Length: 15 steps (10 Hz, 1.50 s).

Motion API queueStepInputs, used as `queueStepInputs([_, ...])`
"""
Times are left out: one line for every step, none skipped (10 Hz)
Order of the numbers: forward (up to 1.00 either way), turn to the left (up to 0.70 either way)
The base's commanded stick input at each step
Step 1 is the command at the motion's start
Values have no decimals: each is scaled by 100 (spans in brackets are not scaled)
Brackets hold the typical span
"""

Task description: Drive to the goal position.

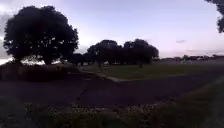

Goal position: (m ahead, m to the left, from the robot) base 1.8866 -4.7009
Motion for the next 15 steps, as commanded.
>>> queueStepInputs([0,0])
queueStepInputs([0,0])
queueStepInputs([0,0])
queueStepInputs([0,0])
queueStepInputs([45,0])
queueStepInputs([45,0])
queueStepInputs([45,0])
queueStepInputs([45,0])
queueStepInputs([45,0])
queueStepInputs([45,0])
queueStepInputs([45,0])
queueStepInputs([45,0])
queueStepInputs([45,0])
queueStepInputs([45,0])
queueStepInputs([45,0])
